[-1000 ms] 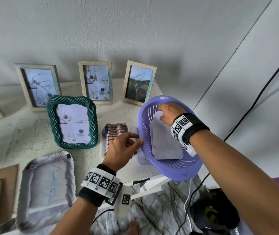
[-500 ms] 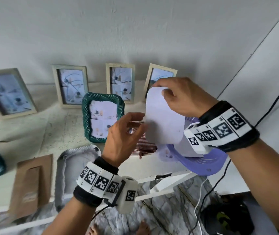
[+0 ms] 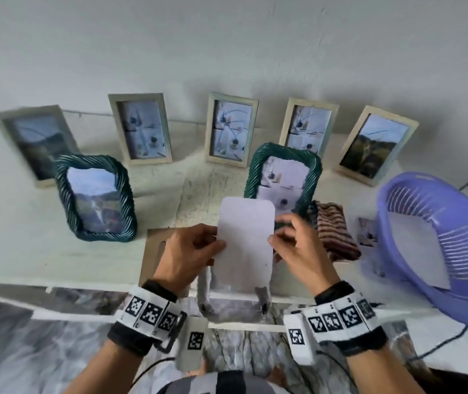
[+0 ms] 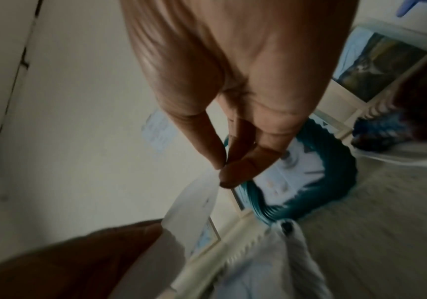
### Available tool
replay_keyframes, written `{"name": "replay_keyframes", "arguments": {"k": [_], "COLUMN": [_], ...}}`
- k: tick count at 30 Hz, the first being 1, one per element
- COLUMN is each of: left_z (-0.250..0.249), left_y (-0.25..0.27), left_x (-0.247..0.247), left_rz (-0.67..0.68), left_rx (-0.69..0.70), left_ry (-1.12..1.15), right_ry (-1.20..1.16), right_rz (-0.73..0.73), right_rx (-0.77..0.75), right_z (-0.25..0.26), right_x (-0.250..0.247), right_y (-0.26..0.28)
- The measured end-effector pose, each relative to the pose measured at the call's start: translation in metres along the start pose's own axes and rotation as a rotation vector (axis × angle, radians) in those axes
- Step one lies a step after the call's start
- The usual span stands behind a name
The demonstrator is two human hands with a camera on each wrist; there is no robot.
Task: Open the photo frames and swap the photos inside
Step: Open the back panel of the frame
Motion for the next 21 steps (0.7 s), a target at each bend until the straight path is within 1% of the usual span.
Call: {"name": "replay_keyframes", "arguments": {"k": [3, 7, 9, 13, 18, 21], "left_z": [0.019, 0.030, 0.031, 0.033, 0.036, 0.041], "left_y": [0.004, 0.009, 0.010, 0.014, 0.015, 0.015], "left_x": [-0.008, -0.010, -0.010, -0.010, -0.008, -0.008], "left_rz": [-0.018, 0.023, 0.029, -0.007, 0.007, -0.003], "left_rx": [0.003, 0.054, 0.062, 0.072, 0.124, 0.137], "left_ry": [-0.172, -0.411, -0.444, -0.464, -0.568, -0.621], "right_ry": [0.067, 0.239, 0.303, 0.377, 0.455, 0.513], "right_rz": [-0.059, -0.141, -0.163, -0.132, -0.096, -0.037], "right_rx": [0.012, -0.056, -0.089, -0.085, -0.127, -0.099], "right_z": [-0.016, -0.022, -0.023, -0.026, -0.025, -0.026], "right_x": [0.019, 0.031, 0.034, 0.039, 0.042, 0.044], "right_y": [0.007, 0.015, 0.019, 0.024, 0.027, 0.027]}}
Point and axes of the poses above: each hand's wrist, its own y-axis away from the middle knuckle, its own x-axis out of the palm, z = x × y, the point moved 2 cm from there along -y, towards the middle knuckle, and after that the axes turned 1 degree about -x, right-handed, at the moved point
